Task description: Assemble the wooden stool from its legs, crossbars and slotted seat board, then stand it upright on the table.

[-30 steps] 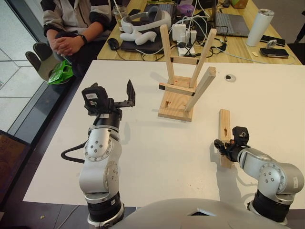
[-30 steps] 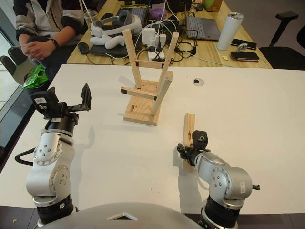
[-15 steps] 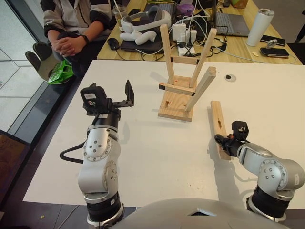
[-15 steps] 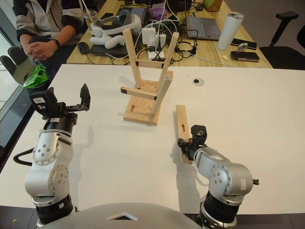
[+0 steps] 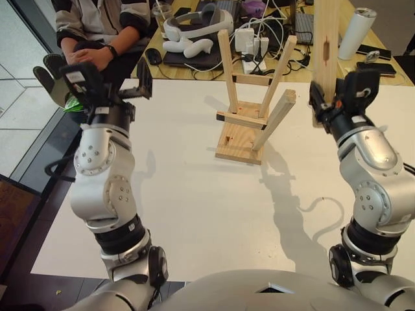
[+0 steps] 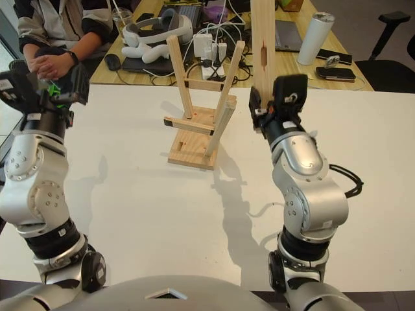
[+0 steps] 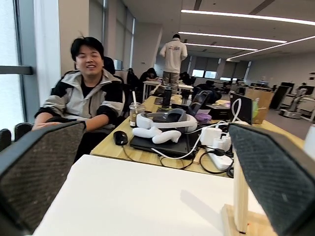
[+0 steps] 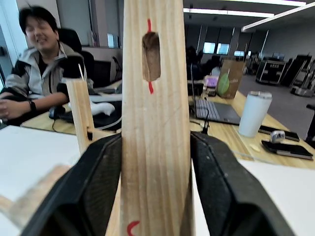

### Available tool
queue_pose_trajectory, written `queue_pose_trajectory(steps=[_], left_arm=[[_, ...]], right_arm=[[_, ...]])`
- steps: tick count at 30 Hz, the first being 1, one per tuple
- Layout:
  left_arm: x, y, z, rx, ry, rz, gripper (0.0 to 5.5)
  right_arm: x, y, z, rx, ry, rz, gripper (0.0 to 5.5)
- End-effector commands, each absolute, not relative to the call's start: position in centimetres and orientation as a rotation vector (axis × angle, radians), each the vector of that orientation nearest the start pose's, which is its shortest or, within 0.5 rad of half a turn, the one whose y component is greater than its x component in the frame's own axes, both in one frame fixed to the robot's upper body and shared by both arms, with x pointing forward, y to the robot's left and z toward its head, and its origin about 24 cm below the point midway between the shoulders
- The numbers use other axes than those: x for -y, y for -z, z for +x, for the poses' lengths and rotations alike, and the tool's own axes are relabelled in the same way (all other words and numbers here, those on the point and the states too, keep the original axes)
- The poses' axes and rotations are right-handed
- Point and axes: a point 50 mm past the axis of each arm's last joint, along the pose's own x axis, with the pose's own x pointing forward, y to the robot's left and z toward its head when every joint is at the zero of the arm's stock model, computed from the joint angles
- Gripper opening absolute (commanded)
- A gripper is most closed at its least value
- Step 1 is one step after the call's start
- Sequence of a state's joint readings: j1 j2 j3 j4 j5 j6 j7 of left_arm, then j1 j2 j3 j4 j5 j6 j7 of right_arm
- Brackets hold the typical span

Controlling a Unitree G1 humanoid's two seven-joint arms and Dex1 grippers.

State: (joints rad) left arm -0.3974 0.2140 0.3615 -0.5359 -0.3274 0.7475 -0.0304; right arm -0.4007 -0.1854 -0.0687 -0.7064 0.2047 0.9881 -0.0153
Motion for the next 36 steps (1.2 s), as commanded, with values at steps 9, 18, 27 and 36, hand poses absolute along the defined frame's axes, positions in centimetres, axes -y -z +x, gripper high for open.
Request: queue_pose_trajectory(steps=[9, 18, 27, 36], left_arm=[[-17.0, -31.4, 27.1, 0.287, 0.927, -0.509, 5.40], [-15.8, -31.9, 27.1, 0.223, 0.993, -0.518, 5.40], [-16.1, -32.0, 27.6, 0.249, 0.943, -0.480, 5.40], [-15.1, -31.1, 26.1, 0.216, 1.075, -0.422, 4.02]], right_arm=[[11.1, -26.3, 26.1, 0.486, -0.567, 0.041, 2.13], [8.8, -25.2, 24.7, 0.456, -0.818, 0.038, 2.13], [8.0, -23.2, 23.6, 0.370, -0.939, -0.023, 2.13], [7.8, -22.5, 23.4, 0.357, -0.947, -0.061, 2.13]])
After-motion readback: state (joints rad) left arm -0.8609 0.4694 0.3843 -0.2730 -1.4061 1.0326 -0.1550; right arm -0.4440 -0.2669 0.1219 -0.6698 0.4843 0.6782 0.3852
